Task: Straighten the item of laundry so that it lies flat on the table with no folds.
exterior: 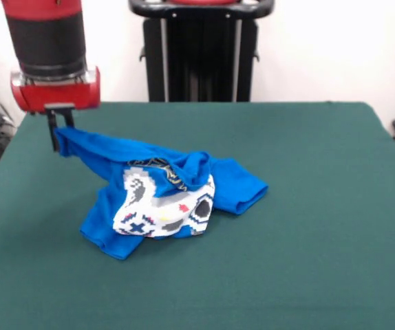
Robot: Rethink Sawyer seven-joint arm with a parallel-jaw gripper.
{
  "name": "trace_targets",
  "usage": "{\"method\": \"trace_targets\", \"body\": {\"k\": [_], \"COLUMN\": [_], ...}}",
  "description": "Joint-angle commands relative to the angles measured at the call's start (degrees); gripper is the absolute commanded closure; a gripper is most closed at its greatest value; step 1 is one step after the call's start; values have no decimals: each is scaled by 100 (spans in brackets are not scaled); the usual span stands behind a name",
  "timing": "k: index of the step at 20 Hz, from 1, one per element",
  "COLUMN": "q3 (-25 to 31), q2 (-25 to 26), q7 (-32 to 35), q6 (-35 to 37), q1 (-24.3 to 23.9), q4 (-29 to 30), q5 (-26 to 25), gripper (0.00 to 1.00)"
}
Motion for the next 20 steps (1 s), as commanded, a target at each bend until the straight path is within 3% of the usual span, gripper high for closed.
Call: {"method": "trace_targets", "body": {"k": [1, 12, 20], "q3": [61, -98, -267], "q2": [-258, -682, -1318], "q7": [-1076, -76, 1103], "q6": [171, -278, -2138], "q1": [156, 454, 517], "q4": [1017, 1830, 2702], "q5": [-326, -315, -339], "gripper": [100, 100, 100]}}
